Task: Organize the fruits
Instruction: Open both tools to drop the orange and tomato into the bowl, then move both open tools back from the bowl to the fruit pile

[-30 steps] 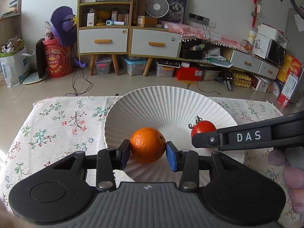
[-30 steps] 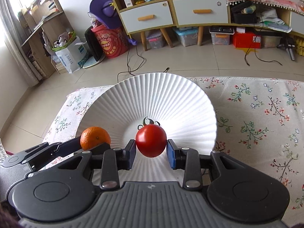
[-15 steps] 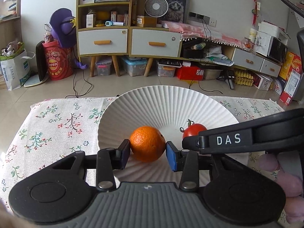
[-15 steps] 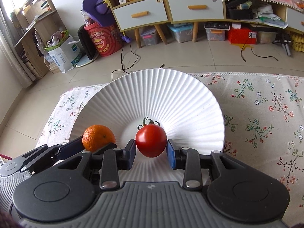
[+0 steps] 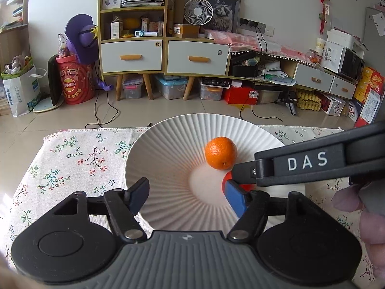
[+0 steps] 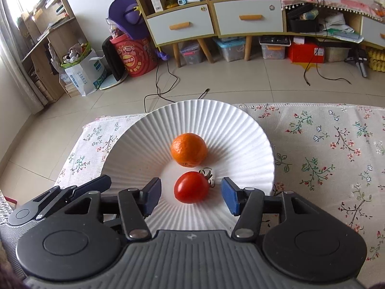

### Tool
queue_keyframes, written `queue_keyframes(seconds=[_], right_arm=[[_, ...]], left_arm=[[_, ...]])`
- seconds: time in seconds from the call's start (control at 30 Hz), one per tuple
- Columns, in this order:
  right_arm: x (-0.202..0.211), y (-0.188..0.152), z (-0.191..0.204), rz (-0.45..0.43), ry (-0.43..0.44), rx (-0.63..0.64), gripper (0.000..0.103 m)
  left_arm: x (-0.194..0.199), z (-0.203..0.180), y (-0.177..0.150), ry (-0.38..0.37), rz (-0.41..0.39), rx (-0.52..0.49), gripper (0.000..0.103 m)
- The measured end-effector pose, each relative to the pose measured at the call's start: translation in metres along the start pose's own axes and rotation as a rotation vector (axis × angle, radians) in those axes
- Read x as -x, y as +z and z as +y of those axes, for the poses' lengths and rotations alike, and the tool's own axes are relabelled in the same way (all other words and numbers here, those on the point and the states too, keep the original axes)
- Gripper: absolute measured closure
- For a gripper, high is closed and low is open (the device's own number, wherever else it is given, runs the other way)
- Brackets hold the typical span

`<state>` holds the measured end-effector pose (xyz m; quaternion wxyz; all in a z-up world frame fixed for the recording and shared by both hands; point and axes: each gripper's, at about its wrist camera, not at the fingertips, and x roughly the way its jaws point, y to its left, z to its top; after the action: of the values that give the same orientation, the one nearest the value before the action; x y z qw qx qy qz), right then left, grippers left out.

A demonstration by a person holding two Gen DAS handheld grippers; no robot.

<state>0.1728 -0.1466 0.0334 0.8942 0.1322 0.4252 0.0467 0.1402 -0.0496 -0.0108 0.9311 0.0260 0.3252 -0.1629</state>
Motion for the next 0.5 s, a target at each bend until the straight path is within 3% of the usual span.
queue_keyframes(seconds=[0.07,0.27,0.5], right_arm=[[0.006,0.0,-0.001,-0.01,0.0,0.0,0.036],[0.027,-0.002,-0.003,-0.031,-0.01,-0.004,0.025],[0.047,-0.006,-0.002,-0.059,-0.039,0.006,0.014]], left_arm=[[0.005,0.0,0.0,-0.001,-0.003,0.0,0.027],[0.02,-0.002,0.002,0.009,-0.003,0.0,0.015],[0.037,-0.004,-0.001,0.038,0.014,-0.027,0.007]])
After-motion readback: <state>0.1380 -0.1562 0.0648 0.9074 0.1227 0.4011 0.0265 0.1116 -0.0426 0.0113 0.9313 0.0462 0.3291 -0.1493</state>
